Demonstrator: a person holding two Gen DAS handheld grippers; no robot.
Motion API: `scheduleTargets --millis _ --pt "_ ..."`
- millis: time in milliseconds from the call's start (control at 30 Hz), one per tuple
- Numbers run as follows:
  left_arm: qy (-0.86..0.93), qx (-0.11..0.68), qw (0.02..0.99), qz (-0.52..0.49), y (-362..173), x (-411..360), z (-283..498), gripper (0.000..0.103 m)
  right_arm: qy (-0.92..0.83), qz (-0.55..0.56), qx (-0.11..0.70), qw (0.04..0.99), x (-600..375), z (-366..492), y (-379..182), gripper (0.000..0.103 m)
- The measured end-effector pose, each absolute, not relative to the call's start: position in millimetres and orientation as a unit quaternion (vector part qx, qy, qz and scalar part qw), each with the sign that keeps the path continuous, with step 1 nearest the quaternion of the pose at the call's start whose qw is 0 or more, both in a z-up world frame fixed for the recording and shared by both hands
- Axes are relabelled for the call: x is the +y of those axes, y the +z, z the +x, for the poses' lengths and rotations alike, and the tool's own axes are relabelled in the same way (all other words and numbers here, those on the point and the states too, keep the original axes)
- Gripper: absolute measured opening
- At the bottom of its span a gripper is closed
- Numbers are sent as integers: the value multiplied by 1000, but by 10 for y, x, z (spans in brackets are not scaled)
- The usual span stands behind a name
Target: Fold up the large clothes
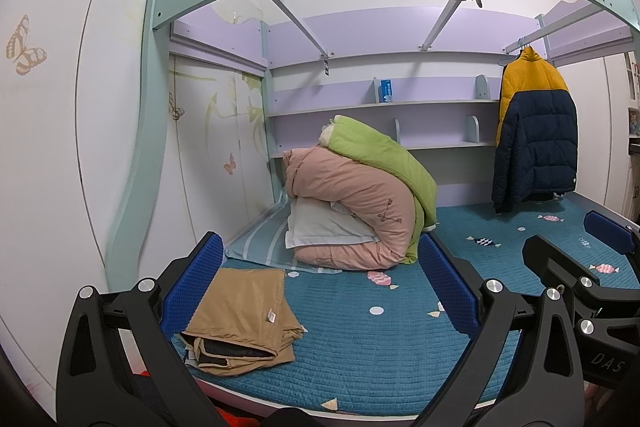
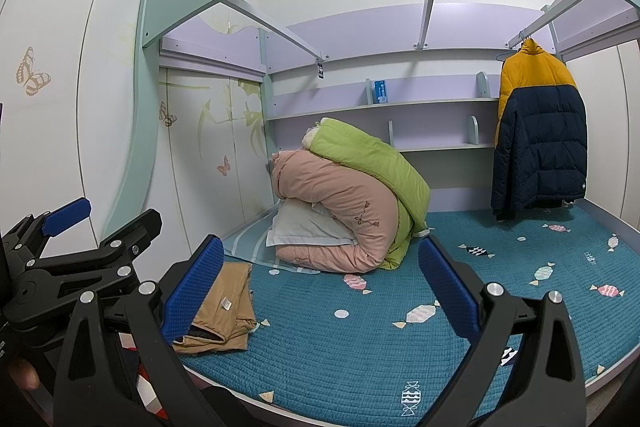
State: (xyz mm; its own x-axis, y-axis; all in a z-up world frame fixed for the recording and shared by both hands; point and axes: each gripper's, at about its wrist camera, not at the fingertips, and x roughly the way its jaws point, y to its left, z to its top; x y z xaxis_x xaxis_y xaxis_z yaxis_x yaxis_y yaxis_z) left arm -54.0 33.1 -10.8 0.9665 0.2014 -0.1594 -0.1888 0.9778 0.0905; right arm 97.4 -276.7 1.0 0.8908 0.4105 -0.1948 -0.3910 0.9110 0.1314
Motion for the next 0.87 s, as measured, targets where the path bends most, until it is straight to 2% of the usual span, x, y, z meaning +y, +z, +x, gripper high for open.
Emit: scheduleTargets --millis 867 --pt "95 99 990 45 -186 374 -420 98 193 59 119 972 -2754 981 -104 94"
